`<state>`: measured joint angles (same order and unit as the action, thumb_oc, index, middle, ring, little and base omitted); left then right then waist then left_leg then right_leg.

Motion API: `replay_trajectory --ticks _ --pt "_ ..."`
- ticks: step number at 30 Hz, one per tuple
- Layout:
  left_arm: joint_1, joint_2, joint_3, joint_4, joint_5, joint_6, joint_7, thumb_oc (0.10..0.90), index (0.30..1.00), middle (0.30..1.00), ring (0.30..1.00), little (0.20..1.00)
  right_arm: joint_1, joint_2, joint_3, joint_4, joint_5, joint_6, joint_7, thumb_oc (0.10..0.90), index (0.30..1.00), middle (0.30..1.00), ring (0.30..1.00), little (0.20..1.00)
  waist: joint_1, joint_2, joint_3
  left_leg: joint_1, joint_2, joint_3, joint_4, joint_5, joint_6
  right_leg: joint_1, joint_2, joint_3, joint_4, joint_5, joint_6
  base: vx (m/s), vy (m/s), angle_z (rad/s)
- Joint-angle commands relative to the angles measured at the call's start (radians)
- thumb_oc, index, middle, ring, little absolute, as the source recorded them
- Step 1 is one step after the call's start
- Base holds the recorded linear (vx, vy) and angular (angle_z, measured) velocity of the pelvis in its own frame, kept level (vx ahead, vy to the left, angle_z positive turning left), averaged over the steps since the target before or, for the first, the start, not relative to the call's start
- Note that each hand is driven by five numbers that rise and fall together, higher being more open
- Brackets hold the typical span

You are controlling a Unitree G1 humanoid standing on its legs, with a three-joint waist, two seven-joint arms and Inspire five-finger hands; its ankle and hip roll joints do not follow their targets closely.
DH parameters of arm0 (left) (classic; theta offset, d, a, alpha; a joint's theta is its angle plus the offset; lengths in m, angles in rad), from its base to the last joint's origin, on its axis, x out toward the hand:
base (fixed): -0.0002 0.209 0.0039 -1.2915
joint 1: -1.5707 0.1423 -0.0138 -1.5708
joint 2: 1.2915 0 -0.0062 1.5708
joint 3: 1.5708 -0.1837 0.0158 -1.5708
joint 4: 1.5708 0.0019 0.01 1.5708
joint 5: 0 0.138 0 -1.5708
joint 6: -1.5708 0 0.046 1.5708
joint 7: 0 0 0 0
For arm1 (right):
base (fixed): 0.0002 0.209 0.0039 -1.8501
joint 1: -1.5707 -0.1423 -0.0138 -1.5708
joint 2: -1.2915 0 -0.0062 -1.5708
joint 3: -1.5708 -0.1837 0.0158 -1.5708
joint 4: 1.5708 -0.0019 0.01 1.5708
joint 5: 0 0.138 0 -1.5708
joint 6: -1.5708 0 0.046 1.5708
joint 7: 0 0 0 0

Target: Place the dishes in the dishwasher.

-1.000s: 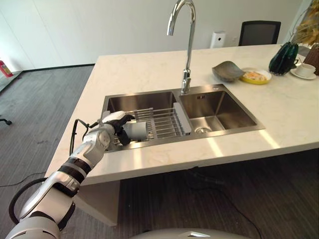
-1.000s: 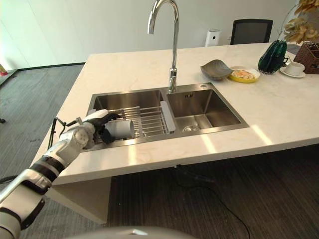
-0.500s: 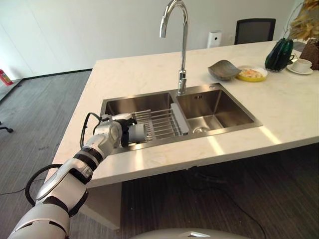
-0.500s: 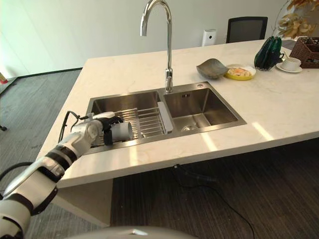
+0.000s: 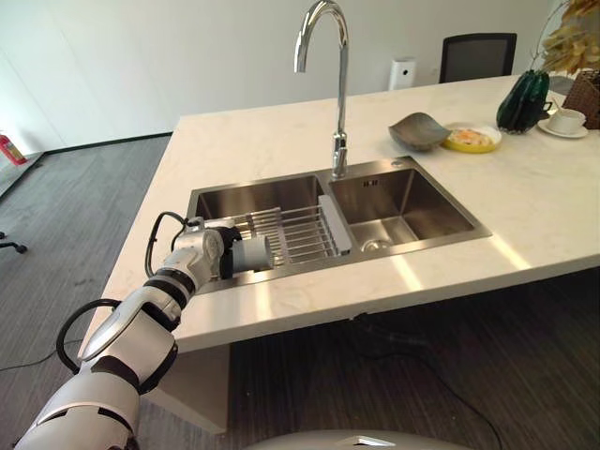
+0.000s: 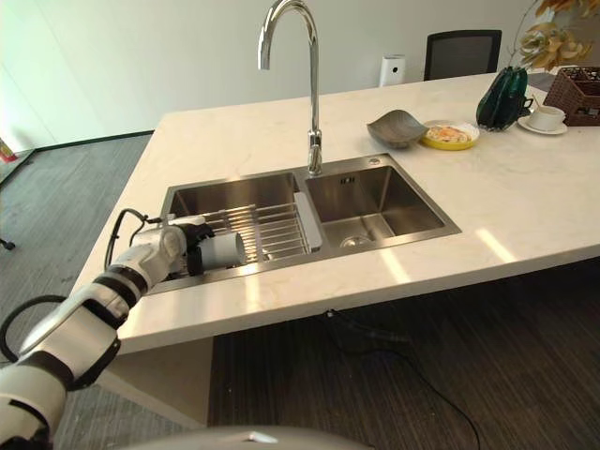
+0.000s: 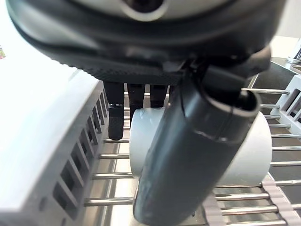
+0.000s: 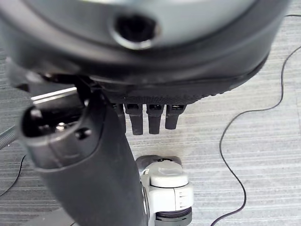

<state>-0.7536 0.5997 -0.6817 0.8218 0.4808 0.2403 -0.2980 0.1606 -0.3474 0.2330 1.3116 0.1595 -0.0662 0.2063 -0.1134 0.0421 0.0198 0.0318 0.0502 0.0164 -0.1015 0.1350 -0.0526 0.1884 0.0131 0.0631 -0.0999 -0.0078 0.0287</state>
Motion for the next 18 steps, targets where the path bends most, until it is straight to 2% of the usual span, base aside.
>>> replay_trajectory --ticks 1,2,3,4,6,7,8,9,11,12,16,17,18 --pt "-0.020 0.085 0.066 -0.073 -0.042 -0.070 0.107 0.400 0.300 0.300 0.300 0.300 -0.039 0.022 -0.025 -0.010 0.028 -0.026 0.011 0.800 0.900 0.900 0.900 0.900 0.026 -0.006 0.054 0.118 -0.061 -0.012 0.014 -0.164 -0.010 -0.042 -0.013 -0.060 0.013 -0.012 0.064 0.00 0.000 0.00" --pt "0.021 0.112 0.116 -0.166 -0.083 -0.111 0.172 0.400 0.300 0.300 0.300 0.300 -0.040 0.026 -0.029 -0.010 0.034 -0.027 0.011 0.800 0.900 0.900 0.900 0.900 0.032 -0.010 0.052 0.118 -0.060 -0.013 0.014 -0.164 -0.011 -0.040 -0.014 -0.063 0.013 -0.013 0.064 0.01 0.005 0.06" --pt "0.023 0.113 0.118 -0.167 -0.083 -0.111 0.172 0.400 0.300 0.300 0.300 0.300 -0.040 0.026 -0.029 -0.010 0.034 -0.027 0.011 0.800 0.900 0.900 0.900 0.900 0.031 -0.010 0.052 0.118 -0.060 -0.013 0.014 -0.164 -0.011 -0.040 -0.014 -0.063 0.013 -0.013 0.064 0.02 0.005 0.05" --pt "0.064 0.115 0.210 -0.259 -0.159 -0.158 0.275 0.400 0.300 0.300 0.300 0.300 -0.048 0.033 -0.029 -0.007 0.033 -0.024 0.012 0.800 0.900 0.900 0.900 0.900 0.038 -0.019 0.048 0.118 -0.059 -0.013 0.014 -0.165 -0.012 -0.039 -0.015 -0.068 0.013 -0.015 0.064 0.02 0.003 0.08" --pt "0.082 0.113 0.243 -0.293 -0.186 -0.168 0.304 0.400 0.300 0.300 0.300 0.300 -0.050 0.035 -0.026 -0.004 0.032 -0.020 0.012 0.800 0.900 0.900 0.900 0.900 0.039 -0.021 0.046 0.118 -0.059 -0.014 0.014 -0.165 -0.013 -0.038 -0.015 -0.069 0.013 -0.015 0.064 0.01 0.001 0.02" --pt "0.112 0.082 0.321 -0.317 -0.265 -0.163 0.341 0.400 0.300 0.300 0.300 0.300 -0.058 0.038 -0.026 0.000 0.030 -0.014 0.012 0.800 0.900 0.900 0.900 0.900 0.040 -0.024 0.042 0.117 -0.058 -0.016 0.014 -0.165 -0.013 -0.040 -0.016 -0.071 0.013 -0.015 0.063 0.00 0.000 0.00" --pt "0.153 -0.014 0.468 -0.414 -0.433 -0.164 0.407 0.400 0.300 0.300 0.300 0.300 -0.073 0.055 -0.027 0.003 0.029 -0.001 0.009 0.800 0.900 0.900 0.900 0.900 0.053 -0.033 0.038 0.115 -0.058 -0.020 0.014 -0.164 -0.013 -0.041 -0.018 -0.075 0.013 -0.014 0.061 0.00 0.000 0.00" --pt "0.168 -0.093 0.541 -0.551 -0.510 -0.193 0.458 0.400 0.300 0.300 0.300 0.300 -0.089 0.066 -0.028 -0.002 0.029 0.001 0.002 0.800 0.900 0.900 0.900 0.900 0.063 -0.040 0.036 0.110 -0.057 -0.028 0.014 -0.163 -0.012 -0.044 -0.022 -0.082 0.013 -0.012 0.057 0.02 -0.001 0.07" --pt "0.170 -0.093 0.543 -0.554 -0.510 -0.191 0.457 0.400 0.300 0.300 0.300 0.300 -0.089 0.065 -0.028 -0.002 0.029 0.001 0.002 0.800 0.900 0.900 0.900 0.900 0.062 -0.039 0.036 0.110 -0.057 -0.029 0.014 -0.164 -0.012 -0.043 -0.022 -0.082 0.013 -0.012 0.057 0.01 0.004 0.16" --pt "0.172 -0.154 0.610 -0.722 -0.565 -0.225 0.520 0.400 0.300 0.300 0.300 0.300 -0.106 0.077 -0.028 -0.004 0.030 0.005 -0.010 0.800 0.900 0.900 0.900 0.900 0.075 -0.045 0.034 0.101 -0.057 -0.038 0.014 -0.163 -0.013 -0.049 -0.026 -0.095 0.013 -0.011 0.056 0.01 0.008 0.23" --pt "0.182 -0.171 0.637 -0.806 -0.569 -0.219 0.548 0.400 0.300 0.300 0.300 0.300 -0.118 0.083 -0.035 -0.002 0.040 0.006 -0.021 0.800 0.900 0.900 0.900 0.900 0.083 -0.046 0.032 0.095 -0.058 -0.046 0.014 -0.163 -0.012 -0.052 -0.028 -0.101 0.013 -0.010 0.055 0.00 0.009 0.11" --pt "0.211 -0.211 0.660 -0.900 -0.683 -0.207 0.556 0.400 0.300 0.300 0.300 0.300 -0.138 0.089 -0.048 0.007 0.057 0.008 -0.038 0.800 0.900 0.900 0.900 0.900 0.101 -0.044 0.032 0.087 -0.061 -0.059 0.014 -0.159 -0.010 -0.055 -0.030 -0.111 0.013 -0.009 0.053 0.00 0.022 0.13" --pt "0.248 -0.264 0.679 -0.951 -0.743 -0.211 0.609 0.400 0.300 0.300 0.300 0.300 -0.141 0.097 -0.051 0.007 0.057 0.008 -0.048 0.800 0.900 0.900 0.900 0.900 0.107 -0.044 0.033 0.083 -0.062 -0.064 0.014 -0.158 -0.010 -0.057 -0.032 -0.117 0.013 -0.009 0.051 -0.01 0.024 0.12"
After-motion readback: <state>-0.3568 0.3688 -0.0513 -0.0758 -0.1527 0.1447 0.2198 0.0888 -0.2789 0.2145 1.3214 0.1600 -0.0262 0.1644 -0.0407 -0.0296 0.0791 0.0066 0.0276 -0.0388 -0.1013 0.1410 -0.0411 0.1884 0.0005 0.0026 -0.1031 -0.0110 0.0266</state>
